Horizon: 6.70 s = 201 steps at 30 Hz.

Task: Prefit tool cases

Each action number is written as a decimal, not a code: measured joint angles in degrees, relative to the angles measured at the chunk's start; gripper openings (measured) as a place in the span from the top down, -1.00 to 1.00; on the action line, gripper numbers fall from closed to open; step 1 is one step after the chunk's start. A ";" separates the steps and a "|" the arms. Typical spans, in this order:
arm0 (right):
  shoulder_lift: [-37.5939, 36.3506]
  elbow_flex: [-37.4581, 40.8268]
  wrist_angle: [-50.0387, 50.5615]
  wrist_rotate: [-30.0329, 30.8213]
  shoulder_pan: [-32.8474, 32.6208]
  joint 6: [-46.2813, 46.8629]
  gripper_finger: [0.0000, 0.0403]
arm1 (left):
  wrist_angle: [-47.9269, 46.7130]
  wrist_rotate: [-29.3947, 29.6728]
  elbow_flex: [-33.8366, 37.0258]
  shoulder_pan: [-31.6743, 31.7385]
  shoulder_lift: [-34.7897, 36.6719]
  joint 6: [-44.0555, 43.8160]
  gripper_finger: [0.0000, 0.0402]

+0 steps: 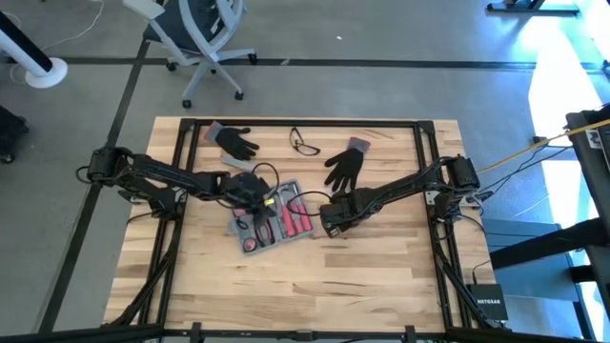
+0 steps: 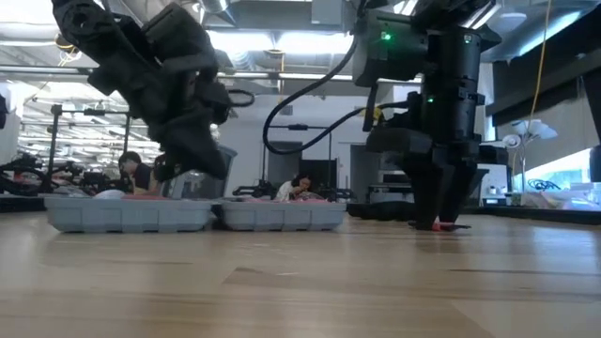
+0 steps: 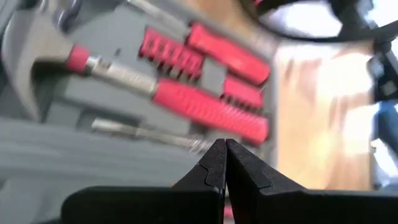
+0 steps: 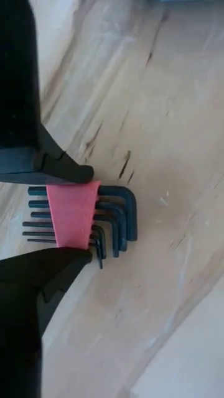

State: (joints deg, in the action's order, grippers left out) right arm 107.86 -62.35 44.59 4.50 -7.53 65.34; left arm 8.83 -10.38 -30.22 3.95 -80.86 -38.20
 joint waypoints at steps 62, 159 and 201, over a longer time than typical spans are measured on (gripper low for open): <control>-3.87 -0.28 5.46 1.23 4.21 16.03 0.93 | -16.10 2.91 -0.63 9.88 22.91 8.27 1.00; -6.69 5.84 1.43 3.99 3.56 19.91 -0.40 | -19.39 5.03 -0.59 10.09 22.91 4.14 1.00; -4.21 3.94 2.44 4.21 4.94 15.17 0.29 | -20.40 6.65 -0.59 10.09 22.95 4.79 1.00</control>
State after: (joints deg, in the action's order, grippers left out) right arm 103.65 -58.41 47.03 8.71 -2.59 80.51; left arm -11.57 -3.73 -30.81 14.04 -57.91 -33.41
